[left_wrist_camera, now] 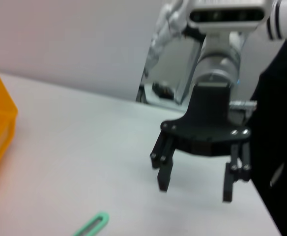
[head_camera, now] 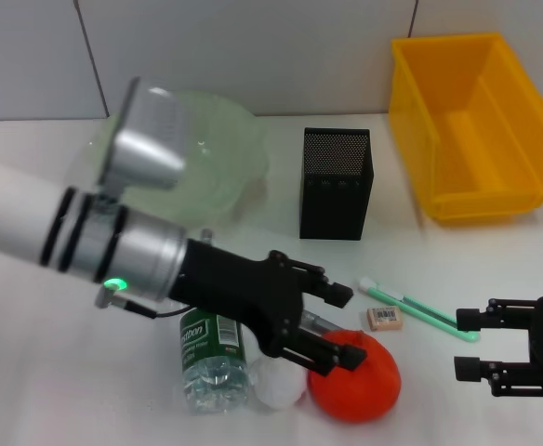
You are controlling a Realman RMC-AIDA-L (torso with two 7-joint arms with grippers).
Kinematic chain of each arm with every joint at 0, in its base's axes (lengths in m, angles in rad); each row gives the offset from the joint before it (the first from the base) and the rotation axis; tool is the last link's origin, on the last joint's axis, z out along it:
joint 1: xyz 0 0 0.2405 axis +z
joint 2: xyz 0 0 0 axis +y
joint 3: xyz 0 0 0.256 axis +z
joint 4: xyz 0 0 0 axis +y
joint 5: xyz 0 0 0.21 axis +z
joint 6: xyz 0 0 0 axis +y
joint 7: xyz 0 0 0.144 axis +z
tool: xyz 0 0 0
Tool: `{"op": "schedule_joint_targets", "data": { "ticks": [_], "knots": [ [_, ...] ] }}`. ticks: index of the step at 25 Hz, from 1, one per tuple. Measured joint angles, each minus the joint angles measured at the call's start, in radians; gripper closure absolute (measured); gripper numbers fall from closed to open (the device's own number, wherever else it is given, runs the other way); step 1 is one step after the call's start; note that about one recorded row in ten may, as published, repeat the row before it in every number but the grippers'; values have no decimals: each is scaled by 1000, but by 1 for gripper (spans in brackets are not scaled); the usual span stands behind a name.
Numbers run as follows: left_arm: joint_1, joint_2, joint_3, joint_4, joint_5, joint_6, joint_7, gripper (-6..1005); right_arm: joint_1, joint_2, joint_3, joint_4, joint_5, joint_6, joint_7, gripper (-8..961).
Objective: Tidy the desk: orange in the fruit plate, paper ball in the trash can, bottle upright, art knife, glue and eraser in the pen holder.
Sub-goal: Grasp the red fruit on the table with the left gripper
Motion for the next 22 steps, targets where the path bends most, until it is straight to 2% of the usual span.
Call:
{"op": "schedule_joint_targets", "data": {
  "ticks": [3, 6, 13, 22],
  "knots": [
    [-51, -9, 12, -9, 61, -36, -44, 205, 0, -1, 0, 0, 0, -1, 0, 281],
    [-71, -13, 35, -11, 88, -81, -71, 205, -1, -2, 1, 0, 0, -1, 1, 282],
    [-81, -17, 101, -31, 81, -165, -88, 206, -1, -2, 1, 0, 0, -1, 1, 284],
    [-85, -17, 224, -80, 5, -258, -84, 207, -1, -3, 1, 0, 0, -1, 2, 287]
  ]
}}
